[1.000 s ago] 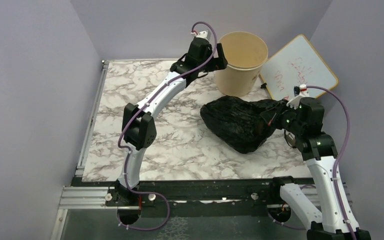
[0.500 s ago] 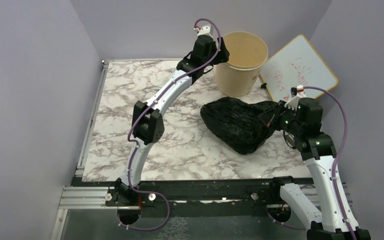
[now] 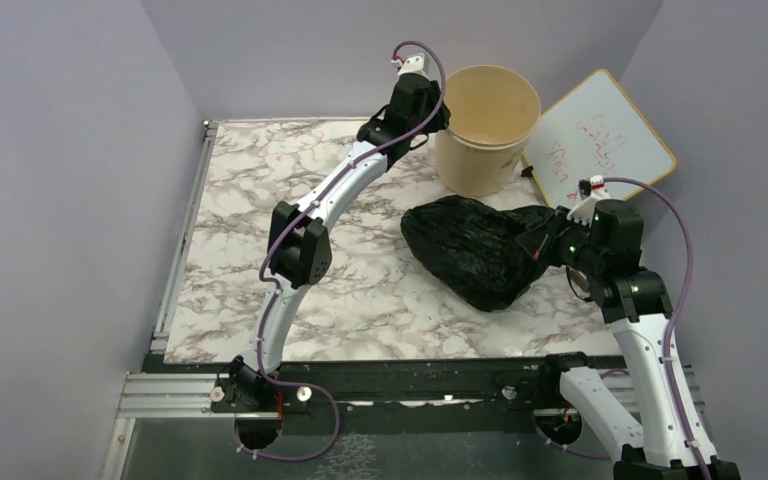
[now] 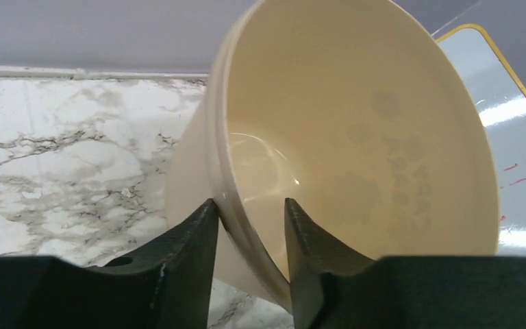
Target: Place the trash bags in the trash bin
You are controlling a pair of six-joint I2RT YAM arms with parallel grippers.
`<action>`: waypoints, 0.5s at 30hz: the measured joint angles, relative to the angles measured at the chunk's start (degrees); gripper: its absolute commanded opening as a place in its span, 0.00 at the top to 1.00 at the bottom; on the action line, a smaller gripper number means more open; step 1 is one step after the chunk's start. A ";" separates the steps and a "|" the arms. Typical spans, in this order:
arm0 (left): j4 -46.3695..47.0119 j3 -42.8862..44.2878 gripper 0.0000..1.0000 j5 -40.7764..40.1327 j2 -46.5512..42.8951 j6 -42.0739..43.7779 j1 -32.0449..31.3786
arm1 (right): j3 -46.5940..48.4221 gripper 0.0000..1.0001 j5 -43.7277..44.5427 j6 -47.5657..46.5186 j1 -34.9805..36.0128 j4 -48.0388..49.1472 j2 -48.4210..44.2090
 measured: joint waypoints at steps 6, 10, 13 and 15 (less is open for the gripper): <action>-0.04 -0.13 0.76 -0.55 -0.02 -0.31 0.17 | 0.00 0.99 0.11 -0.50 0.00 -1.01 -0.13; -2.23 -1.09 0.82 -1.18 -0.04 0.44 0.46 | 0.00 0.99 0.22 -0.55 0.00 -1.16 -0.59; -4.13 -2.21 0.89 -1.51 -0.04 1.16 0.37 | 0.00 0.99 0.22 -0.52 0.00 -1.18 -0.79; -5.14 -2.36 0.96 -1.81 -0.11 2.05 0.37 | 0.00 1.00 0.24 -0.52 0.00 -1.18 -0.79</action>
